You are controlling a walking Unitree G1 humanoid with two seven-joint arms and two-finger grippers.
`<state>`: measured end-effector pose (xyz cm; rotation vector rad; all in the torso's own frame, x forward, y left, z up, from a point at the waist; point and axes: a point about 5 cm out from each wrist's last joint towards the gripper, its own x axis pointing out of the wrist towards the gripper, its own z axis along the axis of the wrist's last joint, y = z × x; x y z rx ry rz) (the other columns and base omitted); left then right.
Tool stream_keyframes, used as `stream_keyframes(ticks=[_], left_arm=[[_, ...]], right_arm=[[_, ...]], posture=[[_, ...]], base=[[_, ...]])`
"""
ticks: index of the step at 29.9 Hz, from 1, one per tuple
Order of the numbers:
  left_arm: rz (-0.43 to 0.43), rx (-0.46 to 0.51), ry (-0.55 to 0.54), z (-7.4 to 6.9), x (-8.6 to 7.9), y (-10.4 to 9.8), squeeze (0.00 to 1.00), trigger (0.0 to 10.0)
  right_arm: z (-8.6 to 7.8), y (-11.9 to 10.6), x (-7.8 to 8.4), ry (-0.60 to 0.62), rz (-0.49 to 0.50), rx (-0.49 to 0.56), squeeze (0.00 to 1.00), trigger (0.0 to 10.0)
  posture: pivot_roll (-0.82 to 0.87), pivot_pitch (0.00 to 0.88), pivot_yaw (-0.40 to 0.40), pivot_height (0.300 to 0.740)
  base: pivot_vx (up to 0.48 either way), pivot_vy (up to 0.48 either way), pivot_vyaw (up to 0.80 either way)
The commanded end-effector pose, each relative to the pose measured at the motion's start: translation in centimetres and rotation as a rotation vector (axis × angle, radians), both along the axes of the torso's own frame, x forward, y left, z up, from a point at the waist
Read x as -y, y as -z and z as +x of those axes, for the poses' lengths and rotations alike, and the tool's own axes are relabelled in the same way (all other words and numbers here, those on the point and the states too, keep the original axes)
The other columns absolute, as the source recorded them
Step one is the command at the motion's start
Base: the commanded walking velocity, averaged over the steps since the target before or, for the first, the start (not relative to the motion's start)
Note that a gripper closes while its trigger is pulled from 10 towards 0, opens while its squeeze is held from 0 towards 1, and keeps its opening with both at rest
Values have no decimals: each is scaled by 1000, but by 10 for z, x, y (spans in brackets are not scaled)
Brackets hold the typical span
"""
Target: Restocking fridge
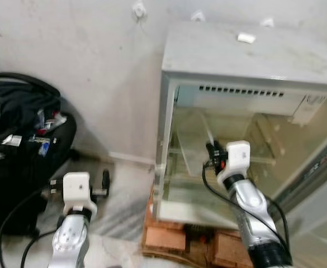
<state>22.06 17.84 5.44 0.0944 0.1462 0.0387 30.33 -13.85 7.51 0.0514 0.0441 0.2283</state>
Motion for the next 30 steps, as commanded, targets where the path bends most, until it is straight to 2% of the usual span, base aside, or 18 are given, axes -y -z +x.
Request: stream_keyframes(ticks=[1, 5, 9, 17, 21, 30], left_arm=[[43, 24, 25, -1, 2, -7, 0, 10000], [141, 64, 20, -8, -8, -15, 0, 10000], [152, 40, -10, -21, -20, -18, 0, 10000], [169, 23, -15, -42, -19, -26, 0, 10000], [171, 20, -35, -54, -19, -34, 0, 10000], [161, -12, -64, -73, -15, -41, 0, 10000]], right_arm=[[6, 2, -2, 13, 4, -19, 0, 10000], [17, 8, -12, 44, 56, -87, 0, 10000], [31, 10, -19, 97, 118, -153, 0, 10000], [50, 0, -24, 157, 231, -209, 0, 10000], [64, -14, -30, 216, 355, -251, 0, 10000], [79, -37, -31, 320, 486, -252, 0, 10000]], posture=[[62, 61, -39, 740], [92, 96, -48, 740], [132, 142, -58, 740], [194, 223, -66, 740], [231, 266, -82, 740], [269, 324, -110, 740]], base=[[0, 0, 0], [0, 0, 0], [0, 0, 0], [0, 0, 0], [0, 0, 0], [0, 0, 0]])
